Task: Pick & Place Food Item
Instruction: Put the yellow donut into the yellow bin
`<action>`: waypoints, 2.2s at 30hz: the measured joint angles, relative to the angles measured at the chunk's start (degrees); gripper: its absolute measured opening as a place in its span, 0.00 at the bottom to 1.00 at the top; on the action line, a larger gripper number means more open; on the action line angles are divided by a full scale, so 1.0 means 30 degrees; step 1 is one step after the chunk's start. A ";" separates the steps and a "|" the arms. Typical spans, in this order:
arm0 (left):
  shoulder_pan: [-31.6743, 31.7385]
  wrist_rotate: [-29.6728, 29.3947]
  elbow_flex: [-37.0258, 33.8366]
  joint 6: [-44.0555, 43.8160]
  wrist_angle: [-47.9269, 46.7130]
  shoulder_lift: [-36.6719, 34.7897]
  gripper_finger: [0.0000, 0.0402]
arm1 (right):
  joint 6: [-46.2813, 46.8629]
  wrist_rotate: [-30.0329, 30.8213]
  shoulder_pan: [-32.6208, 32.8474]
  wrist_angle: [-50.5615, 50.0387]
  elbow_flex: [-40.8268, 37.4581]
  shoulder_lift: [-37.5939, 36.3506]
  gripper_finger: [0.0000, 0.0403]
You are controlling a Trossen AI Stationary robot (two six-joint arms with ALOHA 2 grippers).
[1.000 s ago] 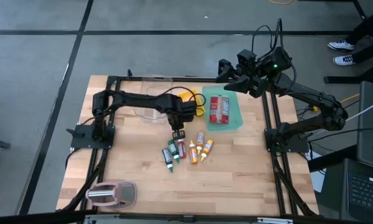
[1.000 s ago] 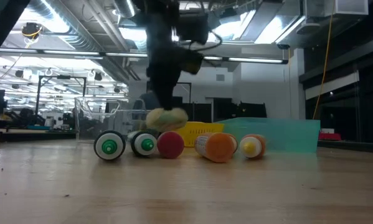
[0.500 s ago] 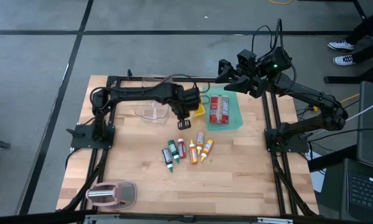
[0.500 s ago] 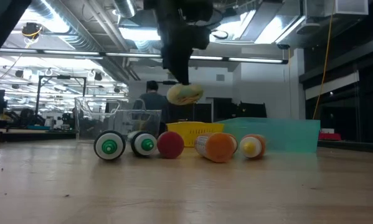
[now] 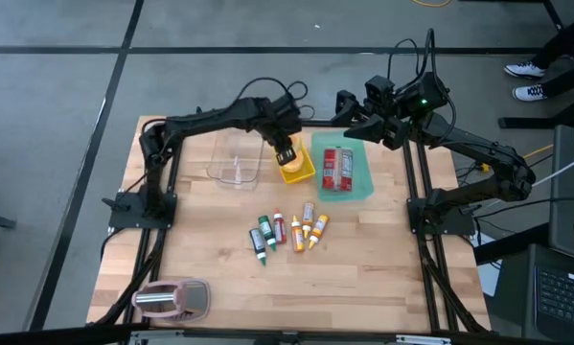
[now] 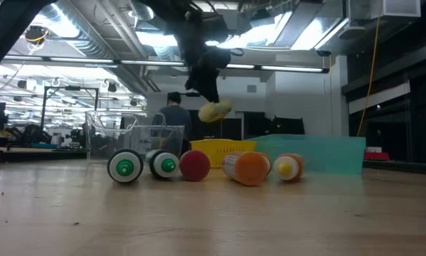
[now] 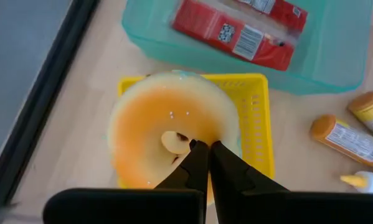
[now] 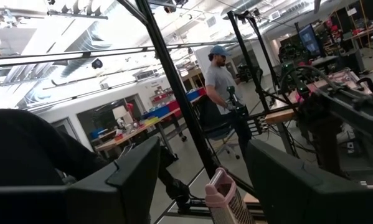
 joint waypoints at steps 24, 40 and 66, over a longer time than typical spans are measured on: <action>-0.0370 -0.0124 0.1547 0.1147 -0.0555 0.2257 0.00 | 0.0071 0.0176 -0.0011 0.0003 -0.0001 0.0007 0.59; 0.0067 0.0374 0.1924 0.1994 -0.1100 0.2878 0.00 | 0.0002 0.0045 -0.0270 -0.0012 -0.0001 0.0000 0.59; -0.0054 0.0667 0.1923 0.2345 -0.1550 0.3357 0.21 | -0.0080 0.0038 -0.0299 -0.0085 0.0001 0.0000 0.59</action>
